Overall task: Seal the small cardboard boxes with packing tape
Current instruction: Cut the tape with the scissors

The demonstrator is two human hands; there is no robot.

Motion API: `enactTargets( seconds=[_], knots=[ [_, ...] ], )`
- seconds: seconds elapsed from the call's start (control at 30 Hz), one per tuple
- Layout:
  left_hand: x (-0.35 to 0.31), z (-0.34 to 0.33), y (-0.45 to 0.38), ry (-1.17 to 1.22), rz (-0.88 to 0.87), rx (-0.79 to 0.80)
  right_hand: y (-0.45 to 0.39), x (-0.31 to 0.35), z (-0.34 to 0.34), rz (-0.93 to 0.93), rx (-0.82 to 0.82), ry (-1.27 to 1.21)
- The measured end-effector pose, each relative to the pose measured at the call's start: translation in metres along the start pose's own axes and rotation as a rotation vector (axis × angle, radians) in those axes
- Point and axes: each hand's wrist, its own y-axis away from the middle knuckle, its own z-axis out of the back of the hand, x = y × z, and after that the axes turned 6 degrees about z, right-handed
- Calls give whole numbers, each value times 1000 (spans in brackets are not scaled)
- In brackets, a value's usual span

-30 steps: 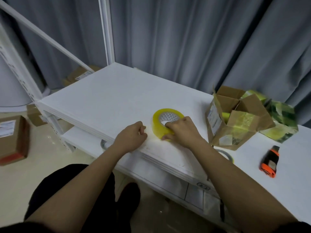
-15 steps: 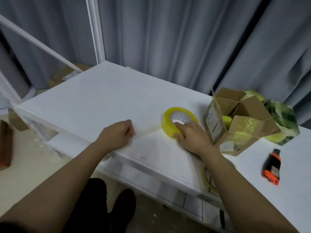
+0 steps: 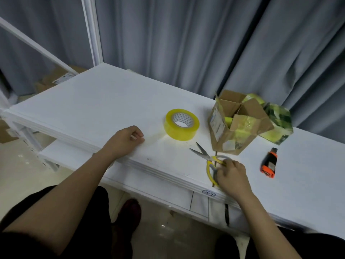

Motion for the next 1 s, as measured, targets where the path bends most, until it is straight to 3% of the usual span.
enactTargets(
  seconds=[0.13, 0.23, 0.37, 0.53, 0.67, 0.83, 1.0],
  knots=[
    [-10, -9, 14, 19, -19, 7, 4, 2, 10, 19, 146, 89],
    [-15, -16, 25, -6, -22, 9, 10, 10, 20, 23, 164, 132],
    [-16, -16, 27, 7, -13, -14, 23, 24, 37, 106, 59, 146],
    [-14, -10, 21, -13, 54, -106, 7, 64, 55, 337, 24, 61],
    [-14, -2, 16, -41, 70, -200, -27, 94, 57, 476, -12, 264],
    [-11, 9, 8, -239, 14, -275, -64, 119, 65, 635, -34, 548],
    [-2, 15, -4, -265, 46, -262, -90, 144, 83, 771, 0, 719]
  ],
)
